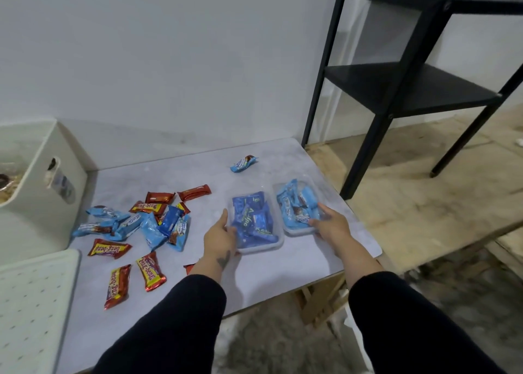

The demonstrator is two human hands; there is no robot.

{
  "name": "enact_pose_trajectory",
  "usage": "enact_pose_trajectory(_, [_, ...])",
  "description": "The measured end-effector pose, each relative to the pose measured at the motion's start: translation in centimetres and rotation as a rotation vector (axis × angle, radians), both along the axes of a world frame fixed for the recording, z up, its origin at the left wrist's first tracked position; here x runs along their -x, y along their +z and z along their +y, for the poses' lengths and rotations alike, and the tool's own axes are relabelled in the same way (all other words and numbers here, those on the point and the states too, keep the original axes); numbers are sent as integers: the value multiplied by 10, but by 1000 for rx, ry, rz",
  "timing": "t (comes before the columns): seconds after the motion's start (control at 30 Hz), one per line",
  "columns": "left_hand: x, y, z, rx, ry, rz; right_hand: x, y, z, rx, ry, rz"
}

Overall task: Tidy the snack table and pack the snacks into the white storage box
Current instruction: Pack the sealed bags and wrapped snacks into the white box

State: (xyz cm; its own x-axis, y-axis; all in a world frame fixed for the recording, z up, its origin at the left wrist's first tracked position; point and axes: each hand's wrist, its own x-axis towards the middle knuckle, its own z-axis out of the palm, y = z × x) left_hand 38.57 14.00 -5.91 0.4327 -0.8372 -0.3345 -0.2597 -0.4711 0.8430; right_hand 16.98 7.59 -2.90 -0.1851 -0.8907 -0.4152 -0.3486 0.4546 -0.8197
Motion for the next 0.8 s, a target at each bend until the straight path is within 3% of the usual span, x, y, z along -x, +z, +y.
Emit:
enact_pose_trajectory(0.4, [-14, 15, -20, -3, 124, 130, 1, 4, 0, -3, -44, -58])
enact_pose_trajectory(0.53, [-3, 47, -38, 95, 166, 316, 2, 5, 5, -10, -20, -76])
enact_pose_trajectory(0.7, [38, 65, -54, 100, 49, 306, -1, 0, 9, -39, -16, -129])
enact_pose_trajectory(0.8, [59, 54, -56, 40, 6, 291, 3, 10, 9, -73, -116, -283])
